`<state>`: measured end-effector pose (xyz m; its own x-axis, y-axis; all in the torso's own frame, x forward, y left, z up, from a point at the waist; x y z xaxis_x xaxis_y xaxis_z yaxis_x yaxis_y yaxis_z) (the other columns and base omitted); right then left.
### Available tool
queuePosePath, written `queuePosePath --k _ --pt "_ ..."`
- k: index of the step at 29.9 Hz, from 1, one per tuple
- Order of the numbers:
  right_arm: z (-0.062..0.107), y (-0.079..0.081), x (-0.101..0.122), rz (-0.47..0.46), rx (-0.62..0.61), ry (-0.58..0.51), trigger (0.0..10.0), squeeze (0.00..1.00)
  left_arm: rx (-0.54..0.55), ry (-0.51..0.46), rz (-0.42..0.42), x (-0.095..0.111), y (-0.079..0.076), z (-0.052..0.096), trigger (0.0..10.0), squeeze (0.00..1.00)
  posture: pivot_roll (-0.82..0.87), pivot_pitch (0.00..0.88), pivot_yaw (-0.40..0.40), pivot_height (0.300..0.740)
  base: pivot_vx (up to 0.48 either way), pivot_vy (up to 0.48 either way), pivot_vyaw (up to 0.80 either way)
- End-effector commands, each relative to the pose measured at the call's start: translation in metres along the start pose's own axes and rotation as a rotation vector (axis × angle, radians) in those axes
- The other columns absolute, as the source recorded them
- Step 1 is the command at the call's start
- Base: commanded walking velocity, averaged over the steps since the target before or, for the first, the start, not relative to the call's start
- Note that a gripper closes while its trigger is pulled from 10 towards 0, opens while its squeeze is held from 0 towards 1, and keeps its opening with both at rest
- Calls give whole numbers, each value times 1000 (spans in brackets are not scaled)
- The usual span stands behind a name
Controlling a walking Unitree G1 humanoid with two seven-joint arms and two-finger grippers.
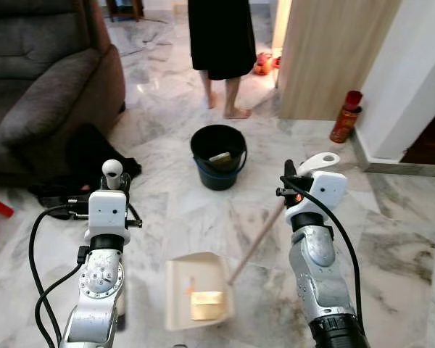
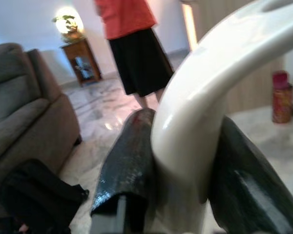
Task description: Sweep floor
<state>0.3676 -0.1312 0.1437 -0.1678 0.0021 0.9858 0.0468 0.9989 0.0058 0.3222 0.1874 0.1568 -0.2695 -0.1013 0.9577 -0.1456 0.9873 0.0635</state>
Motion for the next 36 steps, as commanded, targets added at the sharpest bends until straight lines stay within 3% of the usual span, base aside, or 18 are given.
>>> queuePosePath --k 1,18,36 --pt "-3 -6 12 9 -18 -46 10000 0 -25 -58 8 14 -6 -3 10000 0 99 118 48 740 0 0 0" --pt "-5 -3 23 -8 -12 -86 10000 0 -37 -48 28 13 -9 -3 10000 0 104 105 46 740 0 0 0" --pt "-5 -2 25 10 -5 -94 10000 0 -23 -38 20 11 -6 -4 10000 0 101 120 45 740 310 0 0"
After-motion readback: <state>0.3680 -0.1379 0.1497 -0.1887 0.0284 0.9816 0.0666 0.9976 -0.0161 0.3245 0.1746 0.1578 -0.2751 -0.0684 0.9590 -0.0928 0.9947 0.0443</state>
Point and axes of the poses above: a point about 5 cm out from each wrist's last joint towards the gripper, its own z axis pointing back from the gripper into the wrist, its own x axis along the axis of the wrist's last joint, y = z × x, the point moved 5 cm from there along -z, pointing out of the wrist towards the gripper, and after that the axes turned 11 degrees about z, right-handed, at the moved point
